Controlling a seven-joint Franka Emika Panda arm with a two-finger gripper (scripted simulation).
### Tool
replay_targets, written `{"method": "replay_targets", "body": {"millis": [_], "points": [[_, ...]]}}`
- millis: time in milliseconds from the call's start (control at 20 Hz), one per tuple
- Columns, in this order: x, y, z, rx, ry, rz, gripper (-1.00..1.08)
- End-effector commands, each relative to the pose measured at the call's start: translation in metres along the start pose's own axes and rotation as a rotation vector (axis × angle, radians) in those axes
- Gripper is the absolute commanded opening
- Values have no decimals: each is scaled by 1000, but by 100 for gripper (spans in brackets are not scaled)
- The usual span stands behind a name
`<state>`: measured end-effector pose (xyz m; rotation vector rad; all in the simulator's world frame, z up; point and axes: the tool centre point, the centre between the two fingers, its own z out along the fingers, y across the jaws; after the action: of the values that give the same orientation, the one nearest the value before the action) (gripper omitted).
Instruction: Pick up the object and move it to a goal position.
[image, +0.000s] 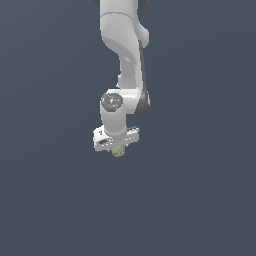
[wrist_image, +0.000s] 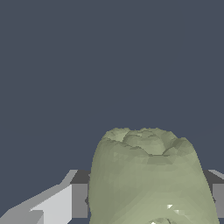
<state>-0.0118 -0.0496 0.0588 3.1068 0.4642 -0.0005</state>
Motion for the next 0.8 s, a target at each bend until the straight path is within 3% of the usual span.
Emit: {"method": "replay_targets", "body": {"millis": [0, 750], "points": [[2, -13, -12, -1, 1, -1, -100], [21, -143, -135, -2, 0, -2, -100]]}}
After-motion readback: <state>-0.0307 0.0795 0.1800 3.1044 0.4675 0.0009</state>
